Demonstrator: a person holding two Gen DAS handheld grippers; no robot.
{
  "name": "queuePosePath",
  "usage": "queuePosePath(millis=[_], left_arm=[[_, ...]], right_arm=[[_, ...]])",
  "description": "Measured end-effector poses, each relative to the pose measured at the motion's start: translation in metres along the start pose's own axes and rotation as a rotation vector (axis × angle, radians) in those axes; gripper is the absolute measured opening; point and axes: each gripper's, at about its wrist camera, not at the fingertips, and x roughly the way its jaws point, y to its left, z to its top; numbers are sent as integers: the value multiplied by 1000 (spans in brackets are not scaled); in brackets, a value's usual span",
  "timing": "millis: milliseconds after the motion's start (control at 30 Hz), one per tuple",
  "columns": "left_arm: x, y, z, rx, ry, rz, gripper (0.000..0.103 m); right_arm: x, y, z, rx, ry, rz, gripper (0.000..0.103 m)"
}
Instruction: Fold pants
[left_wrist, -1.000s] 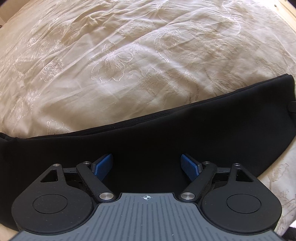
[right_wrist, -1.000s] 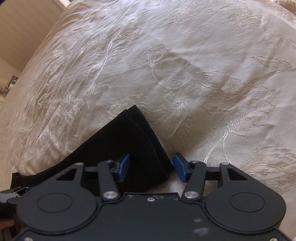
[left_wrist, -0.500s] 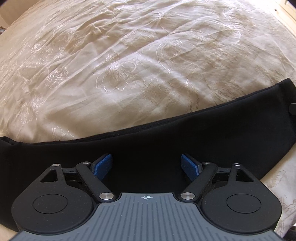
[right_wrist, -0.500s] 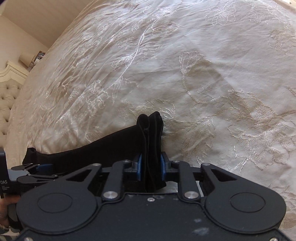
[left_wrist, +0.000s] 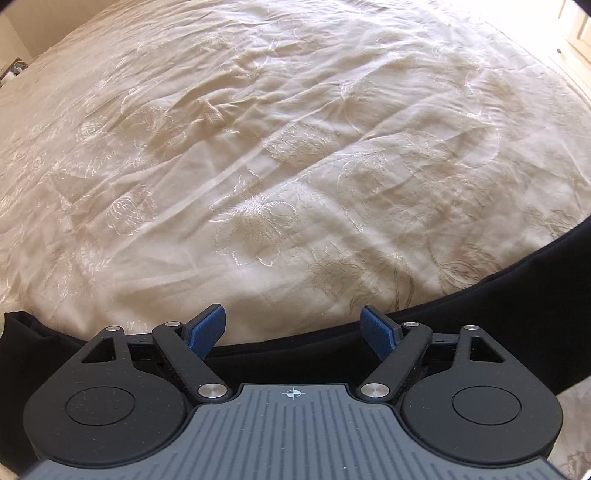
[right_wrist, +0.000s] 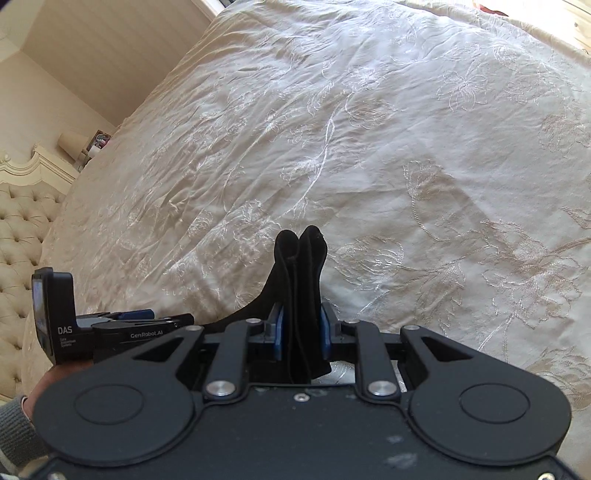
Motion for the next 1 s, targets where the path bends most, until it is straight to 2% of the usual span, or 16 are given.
queuePosePath(millis=[167, 300, 400, 500, 667, 700, 800, 1000], left_arm=[[-17, -7, -38, 73, 18, -82, 79], [-12, -15, -67, 163, 55, -79, 79], [-4, -11, -73, 165, 84, -106, 80], [-13, 2, -68, 136, 50, -125, 78], [-33, 46, -61, 85, -20, -140, 78], [-37, 57, -62, 70, -28, -141, 78], [-43, 97, -67, 17, -40, -135, 78], [-40, 180, -84, -91, -22, -122, 78]], right_arm=[[-3, 10, -1, 9, -13, -4, 20], [-3, 24, -2, 18, -31, -18, 20], [-6, 37, -3, 16, -50, -32, 20], [-10, 59, -5, 6, -73, -43, 20], [-17, 117, -12, -43, -119, -39, 17], [-17, 130, -14, -54, -125, -27, 11], [-10, 175, -24, -90, -124, 1, 11], [45, 255, -66, -163, -41, 66, 11]])
